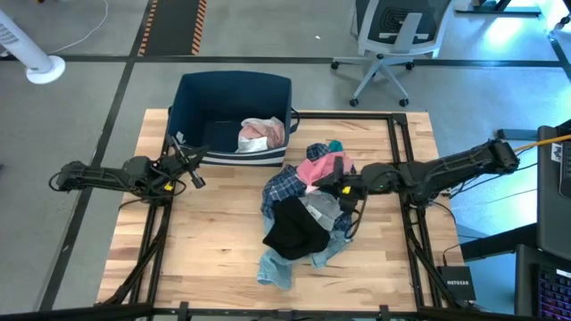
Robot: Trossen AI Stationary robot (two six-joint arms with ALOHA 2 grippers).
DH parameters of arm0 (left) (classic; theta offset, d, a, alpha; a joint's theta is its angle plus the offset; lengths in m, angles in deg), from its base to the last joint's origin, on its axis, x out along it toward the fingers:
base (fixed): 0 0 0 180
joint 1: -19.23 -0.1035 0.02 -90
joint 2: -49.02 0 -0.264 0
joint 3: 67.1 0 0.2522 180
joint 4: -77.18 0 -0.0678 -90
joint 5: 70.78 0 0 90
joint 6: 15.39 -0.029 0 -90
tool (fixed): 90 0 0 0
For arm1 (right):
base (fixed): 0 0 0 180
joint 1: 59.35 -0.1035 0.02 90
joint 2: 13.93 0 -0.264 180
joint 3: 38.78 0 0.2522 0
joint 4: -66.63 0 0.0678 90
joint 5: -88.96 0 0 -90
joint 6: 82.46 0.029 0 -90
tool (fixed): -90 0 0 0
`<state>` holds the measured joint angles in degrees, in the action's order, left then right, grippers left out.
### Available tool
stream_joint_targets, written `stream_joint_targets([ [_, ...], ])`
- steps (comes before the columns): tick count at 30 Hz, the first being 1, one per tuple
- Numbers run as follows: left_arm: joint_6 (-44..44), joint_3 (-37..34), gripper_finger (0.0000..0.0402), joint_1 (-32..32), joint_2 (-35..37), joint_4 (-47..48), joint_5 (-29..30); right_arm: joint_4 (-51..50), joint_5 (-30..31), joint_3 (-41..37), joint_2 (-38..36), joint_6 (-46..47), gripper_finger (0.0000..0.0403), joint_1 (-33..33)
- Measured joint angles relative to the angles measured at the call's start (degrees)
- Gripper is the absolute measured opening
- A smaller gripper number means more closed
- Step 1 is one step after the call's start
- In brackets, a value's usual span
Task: Sort clothes
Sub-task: Put the pink sock into the blue laundry bin
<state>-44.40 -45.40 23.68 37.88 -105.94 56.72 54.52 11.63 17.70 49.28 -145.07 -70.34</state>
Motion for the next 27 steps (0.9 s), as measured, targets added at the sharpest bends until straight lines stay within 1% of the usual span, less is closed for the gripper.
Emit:
stream_joint_targets([
  [2,0.0,0.0,0.0001,0.0,0.0,0.0,0.0,0.3,-2.4,0.0,1.6,0.0,0.0034,0.7],
  [5,0.0,0.0,0.0001,0.0,0.0,0.0,0.0,2.9,-3.2,0.0,3.4,-0.1,0.0049,1.4],
  [7,0.0,0.0,0.0001,0.0,0.0,0.0,0.0,3.0,-3.3,0.0,4.2,-0.1,0.007,1.3],
  [13,0.0,0.0,0.0001,0.0,0.0,0.0,0.0,1.3,-2.8,0.5,4.8,-2.3,0.0149,1.3],
  [16,0.0,0.0,0.0001,0.0,0.0,0.0,0.0,-1.8,-1.2,2.4,4.0,-2.4,0.0174,0.9],
  [20,0.0,0.0,0.0001,0.0,0.0,0.0,0.0,-7.3,-1.1,4.3,3.1,-2.3,0.018,-1.1],
  [24,0.0,0.0,0.0001,0.0,0.0,0.0,0.0,-7.8,-1.3,4.3,3.2,-3.8,0.0173,-3.4],
  [27,0.0,0.0,0.0001,0.0,0.0,0.0,0.0,-7.8,-0.9,4.3,3.5,-4.7,0.0165,-3.7],
])
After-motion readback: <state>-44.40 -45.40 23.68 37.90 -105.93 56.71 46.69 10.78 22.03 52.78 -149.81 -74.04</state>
